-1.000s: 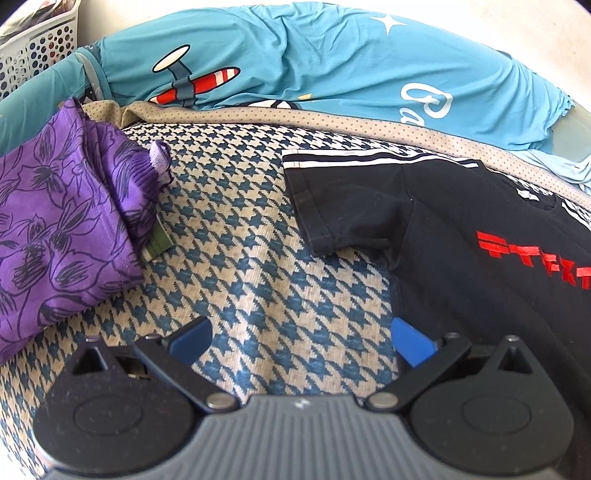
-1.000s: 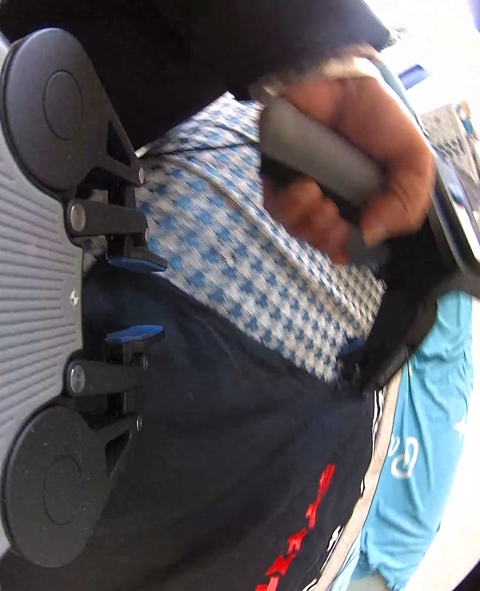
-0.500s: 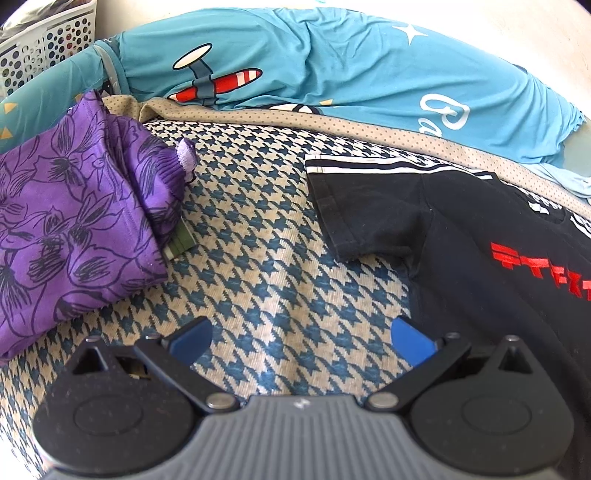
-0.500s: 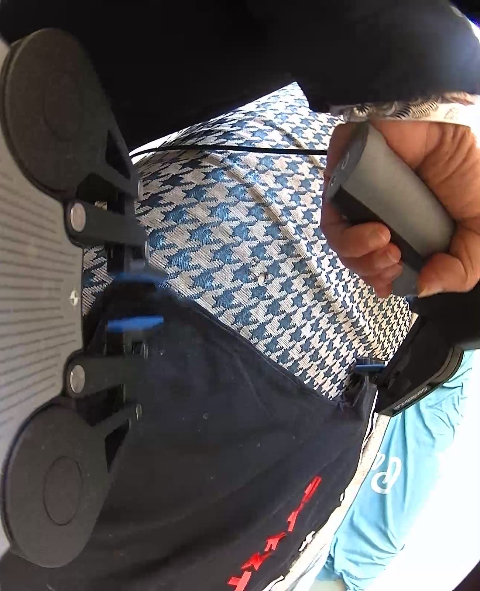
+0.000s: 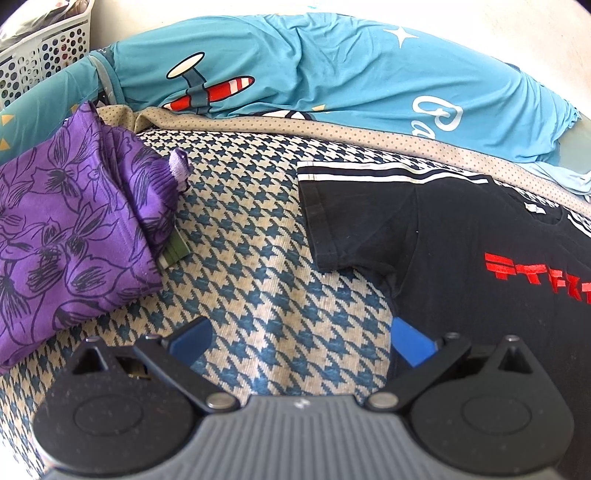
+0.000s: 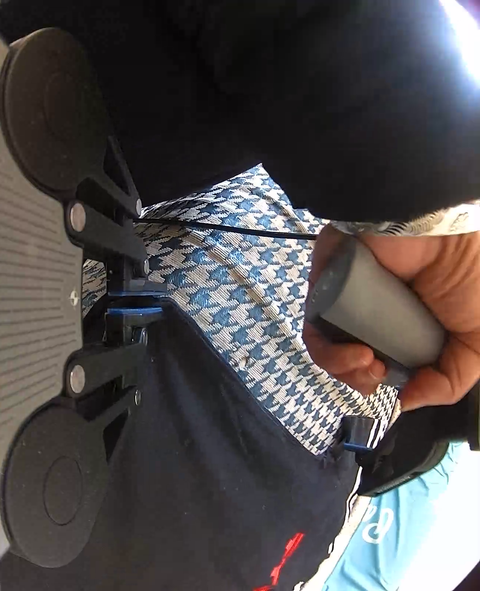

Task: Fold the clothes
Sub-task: 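Open the right tool to release the shirt edge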

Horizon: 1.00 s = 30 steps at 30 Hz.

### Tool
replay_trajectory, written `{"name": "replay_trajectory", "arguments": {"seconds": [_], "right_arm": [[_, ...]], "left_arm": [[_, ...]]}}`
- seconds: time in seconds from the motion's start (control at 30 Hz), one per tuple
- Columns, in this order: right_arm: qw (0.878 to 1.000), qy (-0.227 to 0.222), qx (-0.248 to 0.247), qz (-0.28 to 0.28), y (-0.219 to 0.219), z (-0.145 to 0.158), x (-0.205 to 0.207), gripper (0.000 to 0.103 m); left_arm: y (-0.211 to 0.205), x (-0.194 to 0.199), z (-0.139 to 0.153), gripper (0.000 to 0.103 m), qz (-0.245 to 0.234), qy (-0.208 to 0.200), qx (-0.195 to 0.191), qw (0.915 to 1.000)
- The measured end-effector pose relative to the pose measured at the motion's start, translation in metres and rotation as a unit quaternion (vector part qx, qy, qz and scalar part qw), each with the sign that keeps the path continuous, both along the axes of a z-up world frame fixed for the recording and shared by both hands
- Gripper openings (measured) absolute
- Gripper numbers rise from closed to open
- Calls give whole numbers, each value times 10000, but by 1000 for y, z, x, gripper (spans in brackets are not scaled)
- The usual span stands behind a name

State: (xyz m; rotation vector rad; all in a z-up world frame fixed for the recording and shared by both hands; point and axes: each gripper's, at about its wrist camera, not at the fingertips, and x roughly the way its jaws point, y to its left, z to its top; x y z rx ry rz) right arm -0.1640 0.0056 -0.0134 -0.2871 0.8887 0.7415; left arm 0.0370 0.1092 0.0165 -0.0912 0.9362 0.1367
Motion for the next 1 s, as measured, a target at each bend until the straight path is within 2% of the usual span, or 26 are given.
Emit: {"name": "replay_trajectory", "arguments": {"seconds": [0.27, 0.37, 0.53, 0.8, 1.0], "right_arm": [[9980, 515, 327, 185, -12, 1, 8, 12], [9983, 433, 333, 220, -21, 6, 8, 13], [9988, 332, 358, -89, -52, 13, 23, 16], [9982, 72, 235, -551, -107, 24, 66, 23], [9946, -139, 199, -1014, -148, 32, 106, 35]], "left_arm": [[-19, 5, -4, 103, -171, 84, 110, 9998], [-27, 6, -7, 103, -274, 102, 162, 9994], [-41, 8, -9, 103, -405, 109, 234, 9988], [-61, 10, -13, 103, -640, 51, 310, 9975], [-74, 15, -18, 103, -751, 88, 213, 9969]]}}
